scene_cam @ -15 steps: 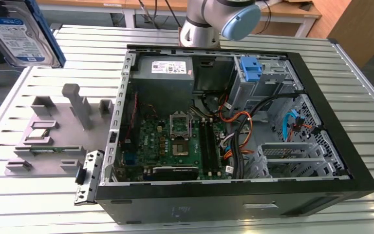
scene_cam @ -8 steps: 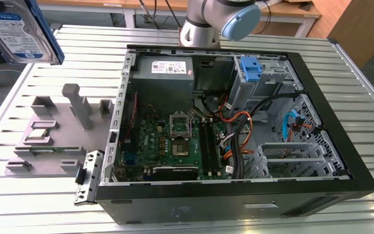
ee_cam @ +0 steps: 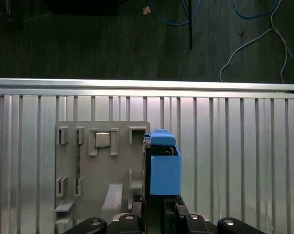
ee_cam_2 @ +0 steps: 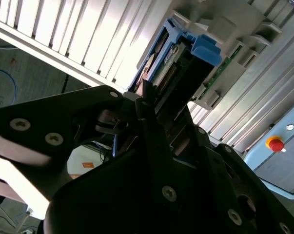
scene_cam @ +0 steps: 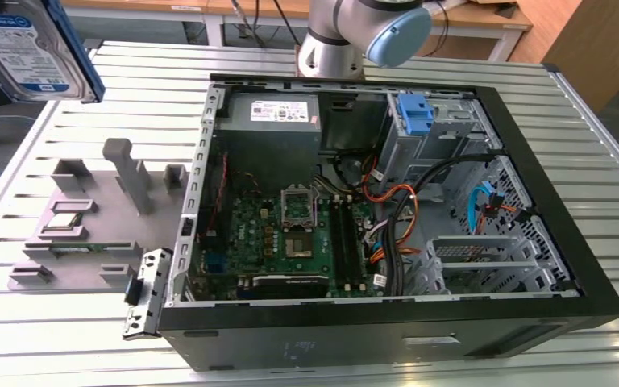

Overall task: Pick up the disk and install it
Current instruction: 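Pick up the disk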

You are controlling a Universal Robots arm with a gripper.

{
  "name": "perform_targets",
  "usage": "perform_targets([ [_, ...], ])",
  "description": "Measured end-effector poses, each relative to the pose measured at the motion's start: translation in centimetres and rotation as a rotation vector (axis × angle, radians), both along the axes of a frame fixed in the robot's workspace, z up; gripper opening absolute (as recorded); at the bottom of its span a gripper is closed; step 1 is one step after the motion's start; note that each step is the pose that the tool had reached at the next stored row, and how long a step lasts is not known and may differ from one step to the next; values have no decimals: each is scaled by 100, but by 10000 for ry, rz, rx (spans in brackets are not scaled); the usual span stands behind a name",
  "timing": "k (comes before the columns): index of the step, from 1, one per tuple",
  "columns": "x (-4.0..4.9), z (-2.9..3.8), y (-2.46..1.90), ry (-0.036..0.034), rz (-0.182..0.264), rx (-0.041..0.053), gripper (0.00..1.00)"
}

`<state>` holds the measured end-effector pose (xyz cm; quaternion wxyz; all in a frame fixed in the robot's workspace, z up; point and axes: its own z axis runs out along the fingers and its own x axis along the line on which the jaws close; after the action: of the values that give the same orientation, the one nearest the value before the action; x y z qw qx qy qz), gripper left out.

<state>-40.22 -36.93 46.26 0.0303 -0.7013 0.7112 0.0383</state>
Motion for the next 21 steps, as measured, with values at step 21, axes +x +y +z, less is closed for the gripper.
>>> perform_targets([
  [21,-2,100,2,-16,0,0,35],
])
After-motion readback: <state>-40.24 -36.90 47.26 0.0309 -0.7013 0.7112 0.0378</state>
